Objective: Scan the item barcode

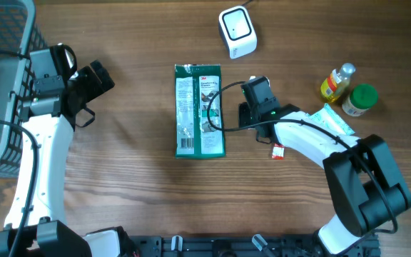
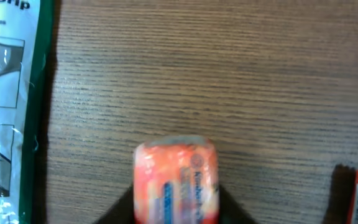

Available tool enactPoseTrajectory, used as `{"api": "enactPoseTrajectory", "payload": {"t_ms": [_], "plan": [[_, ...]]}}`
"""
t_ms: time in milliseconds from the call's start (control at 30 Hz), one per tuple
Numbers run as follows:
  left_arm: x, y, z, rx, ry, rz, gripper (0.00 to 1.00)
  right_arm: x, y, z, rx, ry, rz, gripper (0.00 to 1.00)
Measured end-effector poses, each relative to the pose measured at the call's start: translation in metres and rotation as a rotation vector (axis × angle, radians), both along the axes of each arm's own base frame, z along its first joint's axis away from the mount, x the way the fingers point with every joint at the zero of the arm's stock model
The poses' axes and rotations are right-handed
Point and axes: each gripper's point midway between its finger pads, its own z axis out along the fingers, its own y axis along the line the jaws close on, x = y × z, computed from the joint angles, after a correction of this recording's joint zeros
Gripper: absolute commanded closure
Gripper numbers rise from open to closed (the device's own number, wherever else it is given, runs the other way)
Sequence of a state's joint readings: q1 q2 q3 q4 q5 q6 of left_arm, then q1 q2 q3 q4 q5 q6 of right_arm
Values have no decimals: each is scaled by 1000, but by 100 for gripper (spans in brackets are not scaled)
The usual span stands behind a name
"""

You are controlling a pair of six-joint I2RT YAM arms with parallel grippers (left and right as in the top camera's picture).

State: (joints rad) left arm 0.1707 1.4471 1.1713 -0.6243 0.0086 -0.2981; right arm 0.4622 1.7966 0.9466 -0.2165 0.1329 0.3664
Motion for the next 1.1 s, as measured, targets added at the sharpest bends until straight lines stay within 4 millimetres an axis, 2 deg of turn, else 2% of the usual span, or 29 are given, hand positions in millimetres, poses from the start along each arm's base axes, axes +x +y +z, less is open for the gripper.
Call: {"api": "enactPoseTrajectory", "payload": {"t_ms": [167,267,367,533,567,600,767,800,867,900,933,967,1000,1033,1100], "plan": [[0,0,0,0,0,0,0,-1,-1,0,-7,3,8,1],[0,0,0,0,0,0,0,-9,-3,-1,-30,52,22,0],[0,0,0,0,0,0,0,-4,3,17,-16,48,40,0],[0,0,0,-1,0,0,0,14,13,89,57,-85,45,0],[0,0,0,0,0,0,0,14,13,92,60,-91,46,0],[0,0,0,-1,0,0,0,16,13,104,71,-115,44,0],[0,0,0,0,0,0,0,6,-4,95,43,-40,17,0],[0,0,0,0,0,0,0,6,-7,94,44,-36,11,3],[0,0,0,0,0,0,0,7,-11,94,55,-30,3,18],[0,0,0,0,0,0,0,8,-12,94,55,-29,6,29],[0,0,0,0,0,-1,0,7,-13,93,62,-21,-2,46],[0,0,0,0,0,0,0,6,-15,92,60,-14,1,70],[0,0,0,0,0,0,0,6,-17,92,60,-8,1,85],[0,0,0,0,0,0,0,6,-18,91,60,-5,-2,94],[0,0,0,0,0,0,0,5,-23,90,57,3,-11,96]]}}
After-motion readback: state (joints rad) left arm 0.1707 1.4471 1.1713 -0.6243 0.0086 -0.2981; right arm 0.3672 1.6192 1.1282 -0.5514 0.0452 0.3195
